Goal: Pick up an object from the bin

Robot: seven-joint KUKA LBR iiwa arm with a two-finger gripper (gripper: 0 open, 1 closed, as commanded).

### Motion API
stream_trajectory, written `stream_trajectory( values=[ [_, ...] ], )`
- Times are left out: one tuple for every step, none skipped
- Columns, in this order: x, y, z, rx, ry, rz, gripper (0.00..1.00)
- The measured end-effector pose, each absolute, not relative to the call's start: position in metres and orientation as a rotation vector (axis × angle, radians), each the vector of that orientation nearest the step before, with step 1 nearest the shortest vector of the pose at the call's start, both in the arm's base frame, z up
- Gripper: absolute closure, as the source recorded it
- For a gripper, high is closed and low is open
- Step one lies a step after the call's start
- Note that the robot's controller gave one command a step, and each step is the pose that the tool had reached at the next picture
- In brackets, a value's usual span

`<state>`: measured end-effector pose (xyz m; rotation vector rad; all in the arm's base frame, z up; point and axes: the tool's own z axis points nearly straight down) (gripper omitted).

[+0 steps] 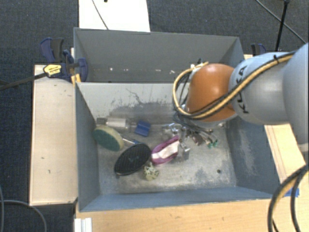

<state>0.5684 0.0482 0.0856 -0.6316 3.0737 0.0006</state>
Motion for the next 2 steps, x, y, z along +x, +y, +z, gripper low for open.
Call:
stream_trajectory(
  values=[
    [0.572,0.04,0.07,-0.473,3.108,0.003,1.0],
    [0.572,0.027,0.214,-0.981,2.975,-0.004,1.0]
  ],
)
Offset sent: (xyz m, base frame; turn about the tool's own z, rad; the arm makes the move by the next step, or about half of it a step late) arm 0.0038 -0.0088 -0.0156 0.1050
